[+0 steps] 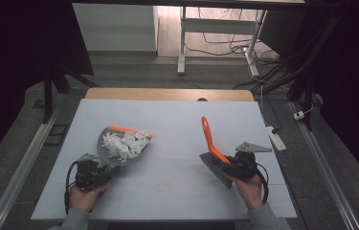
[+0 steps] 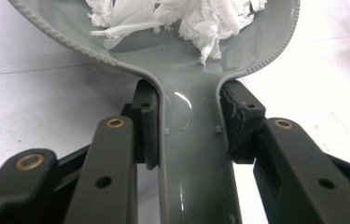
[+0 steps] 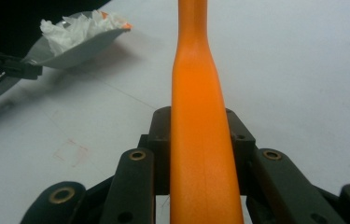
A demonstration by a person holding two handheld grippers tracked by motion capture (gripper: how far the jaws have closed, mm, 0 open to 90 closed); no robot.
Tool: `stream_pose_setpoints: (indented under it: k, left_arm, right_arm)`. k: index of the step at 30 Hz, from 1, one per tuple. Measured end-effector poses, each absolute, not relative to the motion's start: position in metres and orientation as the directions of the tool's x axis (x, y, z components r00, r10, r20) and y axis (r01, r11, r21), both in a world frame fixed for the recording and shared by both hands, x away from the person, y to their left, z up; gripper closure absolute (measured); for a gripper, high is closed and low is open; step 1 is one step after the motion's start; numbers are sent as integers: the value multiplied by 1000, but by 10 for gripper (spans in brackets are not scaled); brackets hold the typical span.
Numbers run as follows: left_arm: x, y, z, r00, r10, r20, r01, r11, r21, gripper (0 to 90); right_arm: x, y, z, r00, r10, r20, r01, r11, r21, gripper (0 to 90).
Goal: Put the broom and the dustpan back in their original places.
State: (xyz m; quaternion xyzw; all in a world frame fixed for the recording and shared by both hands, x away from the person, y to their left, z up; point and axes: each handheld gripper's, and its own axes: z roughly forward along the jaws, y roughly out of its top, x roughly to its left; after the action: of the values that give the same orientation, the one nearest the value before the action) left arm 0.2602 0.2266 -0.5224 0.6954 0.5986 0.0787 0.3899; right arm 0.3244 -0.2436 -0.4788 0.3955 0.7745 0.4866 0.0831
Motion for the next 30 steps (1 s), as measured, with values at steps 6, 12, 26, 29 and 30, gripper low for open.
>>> stream_pose_setpoints:
  k: [6,12,26,29,30]
  left_arm:
    - [266,227,-526,205,908,-364,775,77,628,616]
    - [272,223,-531,147,918,-367,787,116,605,616]
    - [279,219,-539,81,935,-345,802,144,580,614]
    - [279,218,-539,82,935,-344,801,144,582,612]
    - [279,218,-539,82,935,-344,800,144,583,610]
  right_arm:
    - [328,-247,-488,-646,708,285,573,202,794,699]
    - [332,-247,-494,-624,722,300,604,202,771,699]
    - [350,-256,-507,-574,761,301,661,215,719,689]
    - [354,-258,-508,-577,767,279,663,240,709,660]
    - [355,-259,-508,-577,770,273,662,245,708,650]
